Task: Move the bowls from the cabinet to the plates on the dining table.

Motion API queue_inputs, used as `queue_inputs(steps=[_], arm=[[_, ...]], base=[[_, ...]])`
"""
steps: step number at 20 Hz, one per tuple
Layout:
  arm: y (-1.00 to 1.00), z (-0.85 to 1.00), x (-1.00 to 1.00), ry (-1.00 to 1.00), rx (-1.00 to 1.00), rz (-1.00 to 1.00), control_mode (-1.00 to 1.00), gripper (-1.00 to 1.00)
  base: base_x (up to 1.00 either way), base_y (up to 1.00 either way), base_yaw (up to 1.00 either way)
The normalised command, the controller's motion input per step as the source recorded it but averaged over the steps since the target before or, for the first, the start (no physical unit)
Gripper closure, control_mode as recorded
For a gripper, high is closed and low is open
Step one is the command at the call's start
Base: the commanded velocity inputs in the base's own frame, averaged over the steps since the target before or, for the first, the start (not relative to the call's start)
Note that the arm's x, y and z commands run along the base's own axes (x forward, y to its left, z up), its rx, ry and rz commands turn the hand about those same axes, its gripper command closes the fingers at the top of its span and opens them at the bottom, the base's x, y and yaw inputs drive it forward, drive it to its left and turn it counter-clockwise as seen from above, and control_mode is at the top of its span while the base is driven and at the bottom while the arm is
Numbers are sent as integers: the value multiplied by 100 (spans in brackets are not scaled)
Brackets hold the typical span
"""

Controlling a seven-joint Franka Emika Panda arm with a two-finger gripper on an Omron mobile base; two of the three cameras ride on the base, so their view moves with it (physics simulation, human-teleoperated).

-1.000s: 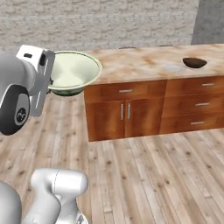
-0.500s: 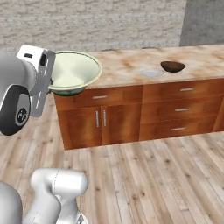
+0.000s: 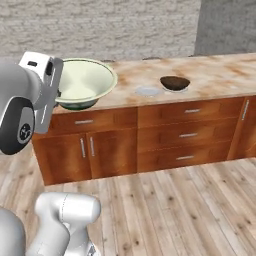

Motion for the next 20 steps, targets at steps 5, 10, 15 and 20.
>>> queue_inputs(steps=[5, 10, 15, 20], arm=[[0, 0, 0, 0, 0, 0, 100, 100], [0, 0, 0, 0, 0, 0, 100, 100], [0, 0, 0, 0, 0, 0, 100, 100], [0, 0, 0, 0, 0, 0, 100, 100]], base=[[92, -32, -2], [100, -7, 0], [92, 0, 0], [62, -22, -1]])
